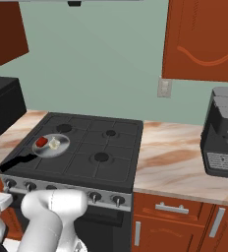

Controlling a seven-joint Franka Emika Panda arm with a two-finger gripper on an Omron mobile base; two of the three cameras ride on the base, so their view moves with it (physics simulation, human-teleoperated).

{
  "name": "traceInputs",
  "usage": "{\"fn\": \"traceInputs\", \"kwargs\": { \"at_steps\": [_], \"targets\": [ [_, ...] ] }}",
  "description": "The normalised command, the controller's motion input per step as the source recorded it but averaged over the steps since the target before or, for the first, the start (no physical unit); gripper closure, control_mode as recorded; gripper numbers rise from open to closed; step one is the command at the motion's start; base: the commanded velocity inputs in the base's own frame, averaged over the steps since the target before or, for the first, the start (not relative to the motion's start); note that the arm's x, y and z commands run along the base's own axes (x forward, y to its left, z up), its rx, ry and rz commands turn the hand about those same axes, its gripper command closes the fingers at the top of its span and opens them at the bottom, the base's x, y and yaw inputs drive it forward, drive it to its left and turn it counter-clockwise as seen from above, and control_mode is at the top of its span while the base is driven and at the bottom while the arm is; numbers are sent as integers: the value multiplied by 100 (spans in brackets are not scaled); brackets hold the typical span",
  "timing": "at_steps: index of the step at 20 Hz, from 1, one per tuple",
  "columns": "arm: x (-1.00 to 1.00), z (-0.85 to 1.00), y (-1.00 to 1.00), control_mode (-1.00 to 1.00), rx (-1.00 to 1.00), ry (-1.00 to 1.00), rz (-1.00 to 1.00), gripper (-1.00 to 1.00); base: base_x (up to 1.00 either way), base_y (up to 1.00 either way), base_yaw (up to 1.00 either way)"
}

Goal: Put the bell pepper and garlic in the pan. Then turn on the front left burner and set the heat to medium.

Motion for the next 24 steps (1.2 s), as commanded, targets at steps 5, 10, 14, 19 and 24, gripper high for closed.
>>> {"fn": "traceInputs", "kwargs": {
  "at_steps": [5,10,14,19,24],
  "targets": [
    [0,-20,18,-100,0,0,-5,-100,0,0,0],
    [0,-15,2,-100,0,0,-4,-100,0,0,0],
    [1,-2,0,-100,0,0,0,-100,0,0,0],
    [7,0,0,-100,0,0,0,-100,0,0,0],
    [17,-1,0,-100,0,0,0,-100,0,0,0]
  ]
}}
